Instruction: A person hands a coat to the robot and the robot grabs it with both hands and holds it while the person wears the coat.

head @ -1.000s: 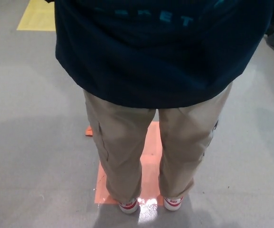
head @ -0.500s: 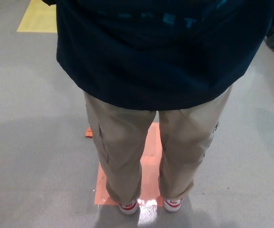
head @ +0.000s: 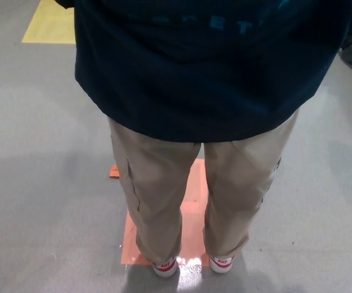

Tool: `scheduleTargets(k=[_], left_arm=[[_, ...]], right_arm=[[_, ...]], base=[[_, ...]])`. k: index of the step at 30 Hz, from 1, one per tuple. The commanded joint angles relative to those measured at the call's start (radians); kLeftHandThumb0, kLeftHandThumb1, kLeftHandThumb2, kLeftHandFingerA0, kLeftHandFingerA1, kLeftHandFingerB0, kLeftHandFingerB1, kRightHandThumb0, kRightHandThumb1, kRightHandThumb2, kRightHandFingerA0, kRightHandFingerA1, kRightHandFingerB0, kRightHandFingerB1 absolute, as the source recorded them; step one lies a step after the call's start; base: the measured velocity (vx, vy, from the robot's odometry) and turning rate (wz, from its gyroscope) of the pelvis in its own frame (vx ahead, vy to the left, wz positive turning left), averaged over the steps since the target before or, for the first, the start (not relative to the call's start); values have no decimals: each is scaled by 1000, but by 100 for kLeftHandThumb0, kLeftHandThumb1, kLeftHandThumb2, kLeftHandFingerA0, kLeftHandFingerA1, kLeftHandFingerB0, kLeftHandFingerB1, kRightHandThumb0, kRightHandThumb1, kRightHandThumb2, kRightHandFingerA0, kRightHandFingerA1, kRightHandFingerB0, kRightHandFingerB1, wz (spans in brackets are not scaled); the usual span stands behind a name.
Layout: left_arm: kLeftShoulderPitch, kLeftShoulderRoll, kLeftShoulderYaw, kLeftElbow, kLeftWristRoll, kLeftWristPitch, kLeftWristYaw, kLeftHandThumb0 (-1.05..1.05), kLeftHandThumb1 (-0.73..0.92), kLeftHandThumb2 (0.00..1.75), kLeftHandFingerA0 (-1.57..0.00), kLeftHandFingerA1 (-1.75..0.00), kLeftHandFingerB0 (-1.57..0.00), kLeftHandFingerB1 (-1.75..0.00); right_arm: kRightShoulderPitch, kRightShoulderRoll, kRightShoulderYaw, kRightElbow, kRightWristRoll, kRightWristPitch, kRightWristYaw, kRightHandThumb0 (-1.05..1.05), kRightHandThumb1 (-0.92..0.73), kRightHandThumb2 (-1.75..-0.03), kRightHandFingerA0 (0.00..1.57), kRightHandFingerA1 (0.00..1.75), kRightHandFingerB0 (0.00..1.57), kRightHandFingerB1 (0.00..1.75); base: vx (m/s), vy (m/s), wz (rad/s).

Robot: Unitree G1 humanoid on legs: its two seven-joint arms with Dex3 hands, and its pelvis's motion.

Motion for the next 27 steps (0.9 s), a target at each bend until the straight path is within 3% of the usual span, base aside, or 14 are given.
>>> scheduleTargets(k=[1,12,13,15,17,18,19,20,21,23,24,25,26,27], left_arm=[[599,-140,98,-328,17,-120,127,-94,71,103,0,-4,0,-2],[791,-180,-43,-52,95,-183,283,-89,65,99,-3,-25,-5,-22],[799,-187,-59,-17,104,-176,288,-81,76,64,-5,-29,-12,-23],[824,-194,-83,27,110,-179,296,-84,60,97,-4,-33,-10,-32],[829,-199,-104,81,107,-193,308,-83,59,95,-5,-39,-11,-39],[828,-205,-130,152,104,-191,303,-86,71,66,-11,-35,-16,-28],[824,-211,-149,208,100,-189,303,-38,36,99,-3,-51,0,-47],[814,-214,-166,266,106,-188,317,-38,37,99,-3,-50,0,-47],[804,-217,-177,302,108,-184,324,-81,75,63,-18,-34,-20,-28],[760,-223,-195,371,105,-179,326,-80,75,63,-18,-33,-20,-28],[730,-221,-206,416,109,-174,317,-37,40,101,-2,-50,0,-47],[698,-217,-220,468,113,-169,310,-37,40,101,-2,-50,0,-47],[668,-211,-233,515,120,-167,311,-77,77,64,-19,-34,-21,-28],[649,-207,-243,547,121,-170,319,-76,76,64,-22,-34,-22,-29]], right_arm=[[550,193,-13,-319,-60,-136,-126,-97,-79,-107,0,6,0,0],[770,296,154,-37,-171,-207,-263,-81,-71,-105,0,17,0,13],[775,299,168,11,-179,-213,-277,-80,-72,-105,0,19,0,14],[808,309,184,58,-181,-200,-273,-79,-72,-107,0,21,0,16],[826,309,194,102,-180,-188,-264,-78,-73,-108,0,21,0,17],[821,310,208,182,-176,-192,-274,-78,-72,-105,0,21,0,18],[815,310,220,244,-186,-183,-285,-77,-71,-105,0,23,0,19],[806,309,229,297,-187,-172,-283,-76,-69,-104,0,23,0,19],[795,306,234,333,-183,-169,-282,-76,-69,-103,0,23,1,20],[745,299,238,410,-182,-167,-294,-76,-68,-102,0,23,2,20],[710,298,243,460,-194,-152,-306,-75,-68,-103,0,25,2,23],[673,296,251,518,-209,-137,-322,-75,-68,-103,0,25,2,23],[645,295,259,561,-211,-128,-319,-75,-68,-103,0,26,2,22],[629,294,265,588,-216,-121,-324,-71,-84,-67,1,23,3,20]], base=[[0,0,0],[0,0,0],[0,0,0],[0,0,0],[0,0,0],[0,0,0],[0,0,0],[0,0,0],[0,0,0],[0,0,0],[0,0,0],[0,0,0],[0,0,0],[0,0,0]])
